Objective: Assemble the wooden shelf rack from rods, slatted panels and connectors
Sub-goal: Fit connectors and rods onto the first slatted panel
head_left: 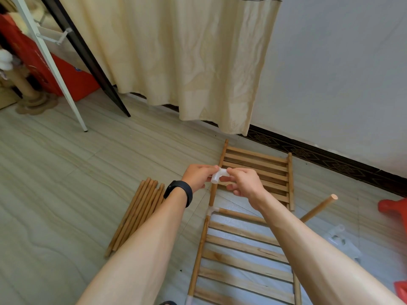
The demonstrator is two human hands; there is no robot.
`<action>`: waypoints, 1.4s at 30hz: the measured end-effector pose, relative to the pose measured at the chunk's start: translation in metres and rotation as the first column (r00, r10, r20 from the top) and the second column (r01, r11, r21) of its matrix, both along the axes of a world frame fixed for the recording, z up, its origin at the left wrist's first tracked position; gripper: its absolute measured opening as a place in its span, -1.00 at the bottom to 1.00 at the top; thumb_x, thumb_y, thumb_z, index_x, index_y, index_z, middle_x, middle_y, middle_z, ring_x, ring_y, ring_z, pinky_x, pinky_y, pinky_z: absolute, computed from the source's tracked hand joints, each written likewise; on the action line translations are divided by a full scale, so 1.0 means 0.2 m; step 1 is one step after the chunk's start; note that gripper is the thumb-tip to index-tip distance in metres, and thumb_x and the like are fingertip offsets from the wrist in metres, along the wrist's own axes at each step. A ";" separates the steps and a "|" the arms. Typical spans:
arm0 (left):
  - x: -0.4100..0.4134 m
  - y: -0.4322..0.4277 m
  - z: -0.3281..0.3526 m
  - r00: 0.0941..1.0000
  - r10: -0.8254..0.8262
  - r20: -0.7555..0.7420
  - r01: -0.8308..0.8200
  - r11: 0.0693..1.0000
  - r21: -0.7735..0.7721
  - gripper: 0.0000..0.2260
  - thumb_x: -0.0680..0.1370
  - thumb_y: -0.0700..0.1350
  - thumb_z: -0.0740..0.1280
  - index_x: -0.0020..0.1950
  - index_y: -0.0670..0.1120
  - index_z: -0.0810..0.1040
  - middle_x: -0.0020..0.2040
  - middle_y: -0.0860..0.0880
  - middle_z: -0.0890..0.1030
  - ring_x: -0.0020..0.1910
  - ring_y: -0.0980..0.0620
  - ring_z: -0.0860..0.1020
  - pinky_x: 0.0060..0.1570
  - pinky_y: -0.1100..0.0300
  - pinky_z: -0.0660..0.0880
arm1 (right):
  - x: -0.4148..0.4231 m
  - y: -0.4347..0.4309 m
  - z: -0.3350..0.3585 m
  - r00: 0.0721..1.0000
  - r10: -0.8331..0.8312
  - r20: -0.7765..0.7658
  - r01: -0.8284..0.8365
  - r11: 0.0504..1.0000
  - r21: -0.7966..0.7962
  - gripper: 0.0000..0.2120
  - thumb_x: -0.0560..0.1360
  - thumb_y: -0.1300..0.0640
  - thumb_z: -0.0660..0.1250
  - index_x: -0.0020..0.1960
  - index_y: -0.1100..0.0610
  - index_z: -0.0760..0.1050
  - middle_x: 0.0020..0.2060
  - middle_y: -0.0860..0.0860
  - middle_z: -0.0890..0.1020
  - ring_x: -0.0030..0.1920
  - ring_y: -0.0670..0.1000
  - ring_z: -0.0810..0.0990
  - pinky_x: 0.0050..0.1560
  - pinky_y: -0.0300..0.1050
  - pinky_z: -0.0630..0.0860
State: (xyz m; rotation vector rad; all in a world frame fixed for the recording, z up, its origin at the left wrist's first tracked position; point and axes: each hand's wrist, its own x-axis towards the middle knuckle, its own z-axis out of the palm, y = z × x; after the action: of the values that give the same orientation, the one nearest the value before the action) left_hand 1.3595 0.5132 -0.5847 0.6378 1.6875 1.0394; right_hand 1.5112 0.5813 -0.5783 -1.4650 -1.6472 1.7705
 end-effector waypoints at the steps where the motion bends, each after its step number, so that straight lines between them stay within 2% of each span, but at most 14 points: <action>1: 0.00 0.00 0.00 1.000 0.000 -0.015 0.000 1.000 0.005 -0.76 0.61 0.01 0.35 0.20 -0.07 0.63 -0.01 0.06 0.68 0.00 0.16 0.60 0.10 0.11 0.46 | 0.00 -0.01 0.00 1.000 0.003 0.003 -0.003 1.000 0.006 -0.77 0.62 -0.03 0.28 0.15 0.06 0.61 -0.13 -0.05 0.75 -0.22 -0.03 0.62 -0.17 -0.10 0.47; 4: 0.02 -0.01 -0.03 0.998 0.028 -0.056 -0.027 0.999 0.023 -0.85 0.62 0.06 0.33 0.08 0.05 0.65 -0.03 0.07 0.68 -0.02 0.14 0.62 0.00 0.17 0.47 | 0.00 -0.03 0.01 1.000 -0.010 0.003 0.010 1.000 0.022 -0.79 0.62 -0.05 0.28 0.10 0.04 0.60 -0.16 -0.05 0.75 -0.27 -0.06 0.60 -0.22 -0.14 0.45; 6: 0.04 -0.02 -0.06 0.993 0.047 -0.109 -0.044 0.999 0.028 -0.84 0.60 0.12 0.33 0.04 0.11 0.66 0.02 0.03 0.70 0.04 0.07 0.63 0.05 0.12 0.51 | -0.01 -0.03 0.01 0.999 -0.032 -0.004 0.032 0.999 0.020 -0.80 0.63 -0.03 0.28 0.09 0.05 0.61 -0.17 -0.02 0.75 -0.29 -0.06 0.58 -0.28 -0.17 0.42; 11: 0.09 0.00 -0.09 0.985 0.053 -0.164 -0.048 0.998 0.030 -0.58 0.45 0.30 0.32 0.14 0.08 0.68 0.06 0.05 0.71 0.11 0.03 0.63 0.20 0.01 0.54 | 0.02 -0.03 0.00 0.998 -0.057 0.022 0.057 0.998 0.039 -0.78 0.63 -0.05 0.27 0.07 0.04 0.62 -0.19 -0.02 0.75 -0.29 -0.04 0.59 -0.35 -0.18 0.39; 16: 0.09 0.00 -0.08 0.987 0.063 -0.147 -0.058 0.998 0.036 -0.78 0.56 0.20 0.35 0.08 0.14 0.67 0.04 0.06 0.70 0.10 0.02 0.63 0.13 0.06 0.53 | 0.02 -0.03 -0.01 0.998 -0.064 0.023 0.063 0.997 0.053 -0.79 0.63 -0.09 0.26 0.06 -0.02 0.62 -0.20 -0.02 0.74 -0.32 -0.07 0.59 -0.37 -0.20 0.40; 21: 0.06 0.01 -0.05 0.988 0.043 -0.146 -0.040 0.999 0.022 -0.88 0.58 0.14 0.35 -0.06 0.16 0.62 0.07 0.01 0.70 0.11 -0.01 0.63 0.22 -0.01 0.51 | 0.01 -0.04 0.01 0.999 -0.031 0.025 0.030 0.998 0.053 -0.74 0.62 -0.13 0.26 0.19 -0.05 0.60 -0.17 -0.04 0.74 -0.28 -0.07 0.64 -0.26 -0.17 0.49; 24: 0.07 0.02 -0.01 0.982 -0.007 -0.188 0.003 1.000 -0.025 -0.89 0.63 0.05 0.29 0.04 0.10 0.60 0.11 -0.02 0.66 0.15 -0.03 0.59 0.21 0.00 0.50 | 0.08 -0.02 0.03 0.995 0.065 0.076 -0.068 0.997 0.035 -0.66 0.64 -0.18 0.19 0.30 -0.06 0.53 -0.09 -0.07 0.72 -0.17 -0.04 0.69 -0.16 -0.14 0.54; 28: 0.14 0.04 0.11 0.945 -0.040 -0.324 0.059 0.997 0.049 -0.73 0.64 -0.11 0.24 0.32 0.01 0.55 0.25 0.04 0.55 0.23 0.05 0.49 0.07 0.22 0.42 | 0.30 0.04 0.06 0.938 0.222 0.266 -0.255 0.962 0.095 -0.64 0.65 -0.18 0.15 0.33 -0.05 0.52 -0.03 -0.11 0.69 -0.15 -0.10 0.69 -0.13 -0.20 0.56; 29: 0.17 0.05 0.14 0.900 -0.041 -0.434 0.085 0.993 0.082 -0.71 0.63 -0.10 0.24 0.35 0.02 0.52 0.28 0.05 0.53 0.24 0.08 0.46 0.11 0.23 0.40 | 0.38 0.05 0.05 0.911 0.268 0.313 -0.318 0.940 0.122 -0.67 0.65 -0.16 0.16 0.29 -0.07 0.53 -0.03 -0.13 0.68 -0.13 -0.11 0.69 -0.08 -0.19 0.58; 31: 0.27 0.06 0.20 0.739 -0.041 -0.673 0.175 0.976 0.133 -0.71 0.62 -0.08 0.25 0.34 0.04 0.51 0.29 0.06 0.51 0.27 0.09 0.43 0.19 0.19 0.35 | 0.58 0.04 0.01 0.857 0.330 0.396 -0.405 0.906 0.122 -0.77 0.65 -0.14 0.20 0.15 -0.11 0.58 -0.05 -0.12 0.69 -0.09 -0.10 0.69 0.06 -0.11 0.61; 34: 0.50 0.05 0.18 0.556 -0.115 -0.823 0.374 0.919 0.125 -0.76 0.61 -0.08 0.25 0.27 0.04 0.54 0.27 0.05 0.52 0.28 0.04 0.42 0.24 0.09 0.42 | 0.90 -0.02 -0.12 0.801 0.310 0.511 -0.402 0.912 0.077 -0.75 0.65 -0.09 0.21 0.05 -0.03 0.63 -0.09 -0.07 0.72 -0.14 -0.07 0.70 0.06 -0.13 0.60; 36: 0.68 0.01 0.07 0.462 -0.326 -0.825 0.526 0.849 -0.041 -0.75 0.63 -0.04 0.22 0.30 0.05 0.51 0.32 0.05 0.48 0.32 0.02 0.39 0.25 0.05 0.43 | 1.12 -0.07 -0.22 0.788 0.253 0.562 -0.341 0.939 0.055 -0.73 0.65 -0.07 0.21 0.01 0.03 0.64 -0.12 -0.03 0.73 -0.15 -0.04 0.68 -0.03 -0.14 0.56; 39: 0.93 -0.06 -0.21 0.228 -0.675 -0.701 0.662 0.636 -0.397 -0.65 0.63 0.01 0.20 0.42 0.06 0.40 0.47 -0.02 0.34 0.44 -0.07 0.30 0.33 0.01 0.37 | 1.43 -0.17 -0.38 0.748 0.165 0.643 -0.235 0.972 0.025 -0.81 0.64 -0.01 0.23 -0.10 -0.06 0.56 -0.25 -0.14 0.63 -0.14 -0.04 0.61 -0.10 -0.16 0.48; 42: 1.12 -0.14 -0.51 0.055 -0.861 -0.505 0.649 0.416 -0.637 -0.47 0.62 0.09 0.23 0.58 0.06 0.21 0.62 -0.10 0.09 0.57 -0.18 0.10 0.49 -0.11 0.18 | 1.68 -0.24 -0.57 0.677 0.085 0.731 -0.130 0.992 0.005 -0.89 0.59 0.02 0.26 0.02 -0.06 0.56 0.00 -0.07 0.68 0.13 0.04 0.62 0.08 -0.14 0.47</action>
State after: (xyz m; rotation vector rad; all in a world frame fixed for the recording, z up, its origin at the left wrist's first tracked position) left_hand 1.5840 0.4853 -0.6868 1.8133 1.6792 -0.4180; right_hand 1.8468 0.5331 -0.6916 -2.2834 -2.1487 1.2004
